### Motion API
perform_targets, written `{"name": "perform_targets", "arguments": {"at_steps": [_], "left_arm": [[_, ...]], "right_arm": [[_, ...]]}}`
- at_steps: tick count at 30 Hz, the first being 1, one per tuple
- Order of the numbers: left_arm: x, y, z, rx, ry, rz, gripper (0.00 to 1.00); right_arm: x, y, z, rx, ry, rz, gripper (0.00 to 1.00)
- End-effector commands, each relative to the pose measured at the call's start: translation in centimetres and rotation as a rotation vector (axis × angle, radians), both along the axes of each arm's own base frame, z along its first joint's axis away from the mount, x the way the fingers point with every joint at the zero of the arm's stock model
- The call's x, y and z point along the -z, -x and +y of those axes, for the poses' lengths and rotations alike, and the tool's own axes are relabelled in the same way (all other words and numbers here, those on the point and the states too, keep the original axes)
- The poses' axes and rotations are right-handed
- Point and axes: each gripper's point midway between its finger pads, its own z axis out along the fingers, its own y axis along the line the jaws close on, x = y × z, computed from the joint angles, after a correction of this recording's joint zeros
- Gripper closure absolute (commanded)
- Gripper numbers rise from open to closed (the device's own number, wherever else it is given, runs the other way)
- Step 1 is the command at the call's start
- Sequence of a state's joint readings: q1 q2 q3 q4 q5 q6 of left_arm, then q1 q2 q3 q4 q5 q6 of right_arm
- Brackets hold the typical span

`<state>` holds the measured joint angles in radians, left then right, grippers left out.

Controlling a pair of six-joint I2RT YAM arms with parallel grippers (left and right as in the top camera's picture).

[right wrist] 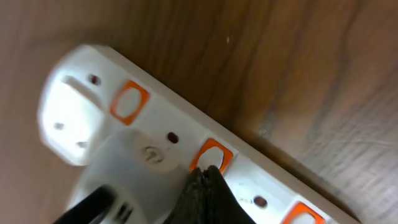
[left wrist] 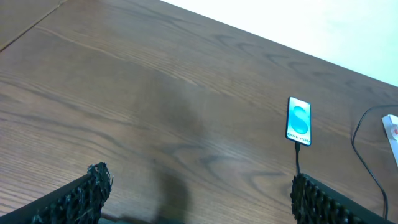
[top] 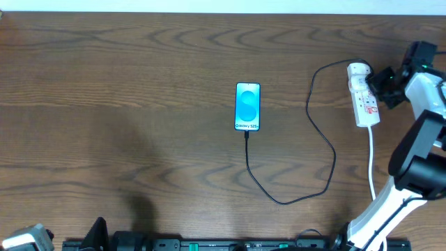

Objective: Plug charger to phone and switch on socket

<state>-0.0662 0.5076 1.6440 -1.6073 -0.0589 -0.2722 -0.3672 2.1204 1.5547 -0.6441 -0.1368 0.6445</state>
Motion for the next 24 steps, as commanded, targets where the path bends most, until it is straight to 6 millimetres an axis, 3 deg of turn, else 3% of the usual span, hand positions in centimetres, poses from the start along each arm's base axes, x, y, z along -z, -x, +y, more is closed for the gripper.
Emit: {"name": "perform_targets", "arguments": {"at_steps": [1,8,12,17,24], "left_arm": [[0.9,0.6,0.2,-0.009,-0.015,0.041,0.05],[0.9,0.6,0.2,-0.009,-0.015,0.041,0.05],[0.9,0.6,0.2,-0.009,-0.015,0.041,0.05],[0.9,0.6,0.2,-0.009,-0.015,0.041,0.05],[0.9,0.6,0.2,-0.009,-0.015,0.041,0.05]], "right_arm": [[1.4,-0.6,2.1,-0.035,-0.026,0.017,0.99],[1.5,-0.8,3.7,-0.112,0.008,0.031,0.99],[0.1,-0.6,4.0,-0.148,0.009,0.018,0.99],[-5.2,0.1,1.7,-0.11,0.106,-0.042,0.99],[-14.3,4.5,-3.3,0.051,0.425,-0.039,0.99]]}}
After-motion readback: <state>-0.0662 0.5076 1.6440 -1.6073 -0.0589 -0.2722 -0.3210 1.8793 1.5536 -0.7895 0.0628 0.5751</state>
